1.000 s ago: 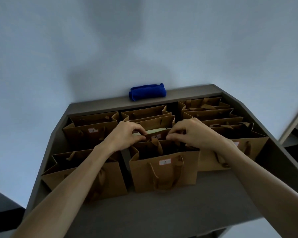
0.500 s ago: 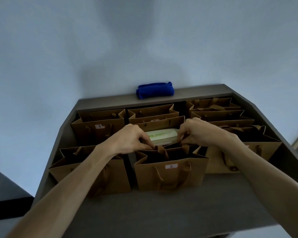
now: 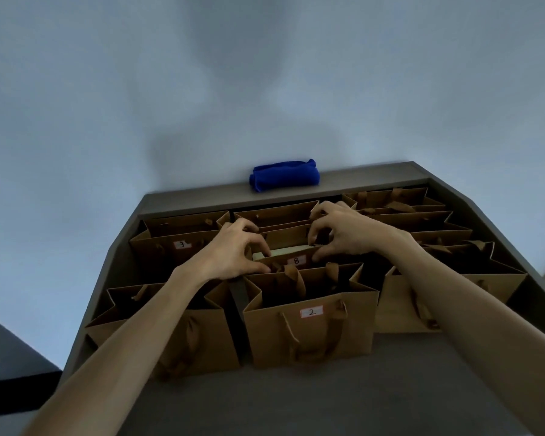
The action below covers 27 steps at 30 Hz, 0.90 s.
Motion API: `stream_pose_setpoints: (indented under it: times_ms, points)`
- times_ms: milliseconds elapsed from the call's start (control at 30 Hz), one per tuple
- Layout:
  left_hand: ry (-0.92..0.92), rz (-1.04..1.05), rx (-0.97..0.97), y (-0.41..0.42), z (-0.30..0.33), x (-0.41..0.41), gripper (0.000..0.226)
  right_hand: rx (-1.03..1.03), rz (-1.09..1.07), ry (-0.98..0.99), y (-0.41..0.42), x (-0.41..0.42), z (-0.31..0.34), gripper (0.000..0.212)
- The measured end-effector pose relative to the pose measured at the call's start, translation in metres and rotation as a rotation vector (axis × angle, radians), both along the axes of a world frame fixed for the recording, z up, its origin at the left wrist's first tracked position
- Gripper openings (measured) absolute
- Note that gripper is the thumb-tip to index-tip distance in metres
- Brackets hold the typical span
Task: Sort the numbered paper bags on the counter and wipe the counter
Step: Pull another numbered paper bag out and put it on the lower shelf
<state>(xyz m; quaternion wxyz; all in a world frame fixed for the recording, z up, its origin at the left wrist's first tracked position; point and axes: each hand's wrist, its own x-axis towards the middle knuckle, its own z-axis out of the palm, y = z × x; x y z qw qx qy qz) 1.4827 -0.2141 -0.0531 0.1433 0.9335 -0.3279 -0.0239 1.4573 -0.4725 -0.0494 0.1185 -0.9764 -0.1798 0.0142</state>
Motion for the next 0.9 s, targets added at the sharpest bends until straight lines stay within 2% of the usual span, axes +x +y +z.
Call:
stream_pose_setpoints:
  times_ms: [200, 333, 533, 633, 700, 800, 900]
  points:
    - [0.08, -0.053, 0.032, 0.0, -0.008, 0.01, 0.026, -0.11, 0.097, 0.144, 0.014, 0.013, -0.008, 0.027]
    - [0.041, -0.029, -0.007, -0.004, -0.013, 0.014, 0.023, -0.065, 0.076, 0.129, 0.02, 0.017, -0.012, 0.029]
    - [-0.008, 0.02, -0.1, -0.003, -0.013, 0.018, 0.03, 0.033, 0.019, 0.057, 0.015, 0.014, -0.008, 0.026]
    - [-0.026, 0.041, -0.273, 0.003, -0.007, 0.019, 0.03, 0.066, 0.0, -0.018, 0.013, 0.013, 0.001, 0.031]
    - [-0.01, 0.058, -0.468, 0.007, 0.0, 0.018, 0.051, 0.097, -0.013, -0.074, 0.01, 0.012, 0.016, 0.033]
    - [0.131, 0.123, -0.763, 0.01, 0.011, 0.017, 0.087, 0.19, -0.008, -0.127, 0.005, 0.01, 0.05, 0.032]
    - [0.279, 0.133, -0.923, 0.011, 0.017, 0.014, 0.092, 0.31, -0.038, -0.18, 0.001, 0.007, 0.084, 0.034]
